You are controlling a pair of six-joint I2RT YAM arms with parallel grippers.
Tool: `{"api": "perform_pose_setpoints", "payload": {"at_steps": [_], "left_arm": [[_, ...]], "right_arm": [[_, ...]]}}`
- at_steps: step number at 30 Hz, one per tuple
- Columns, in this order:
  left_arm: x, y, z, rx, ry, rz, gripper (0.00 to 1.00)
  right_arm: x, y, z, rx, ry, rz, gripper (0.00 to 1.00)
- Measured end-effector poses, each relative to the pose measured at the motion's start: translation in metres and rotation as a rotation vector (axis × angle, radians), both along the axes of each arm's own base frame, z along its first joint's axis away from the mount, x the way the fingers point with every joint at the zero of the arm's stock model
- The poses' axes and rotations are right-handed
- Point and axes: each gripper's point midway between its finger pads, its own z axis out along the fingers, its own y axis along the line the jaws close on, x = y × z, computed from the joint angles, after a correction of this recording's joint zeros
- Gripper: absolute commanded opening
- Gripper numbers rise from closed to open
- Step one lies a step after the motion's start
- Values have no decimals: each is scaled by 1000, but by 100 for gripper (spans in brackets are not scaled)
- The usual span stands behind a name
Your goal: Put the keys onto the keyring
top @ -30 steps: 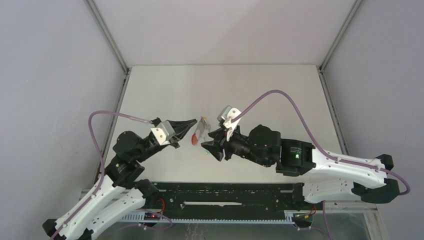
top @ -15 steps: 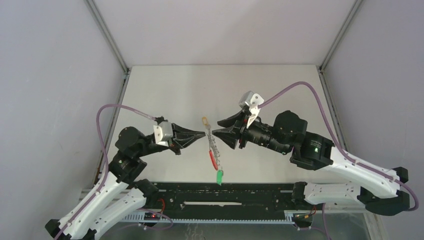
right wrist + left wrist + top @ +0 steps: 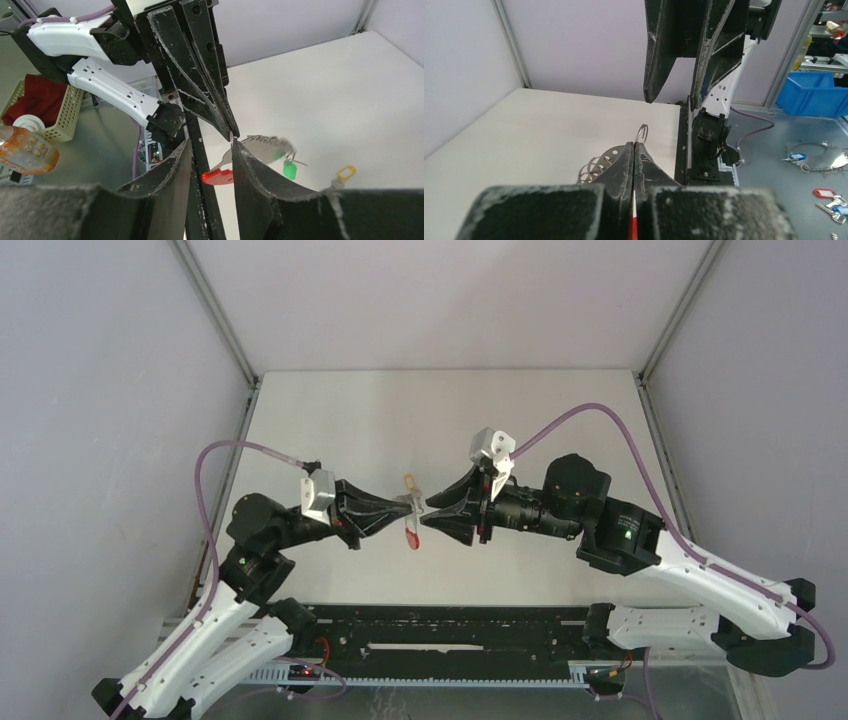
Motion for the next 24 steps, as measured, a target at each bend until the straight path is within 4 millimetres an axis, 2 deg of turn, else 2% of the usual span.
{"api": "perform_pose_setpoints", "payload": {"at_steps": [10, 13, 18, 24], "left_arm": [[-3, 0, 5, -24, 24, -13, 0], [-4, 1, 7, -30, 27, -19, 0], [-7, 1, 8, -34, 33, -28, 0], [-7, 1, 8, -33, 31, -34, 0]], "right_arm": [[6, 6, -12, -27, 20, 1, 39], [9, 10, -19, -43, 31, -1, 29], [10, 12, -22, -51, 40, -1, 0], [8, 13, -22, -49, 42, 8, 0]]}}
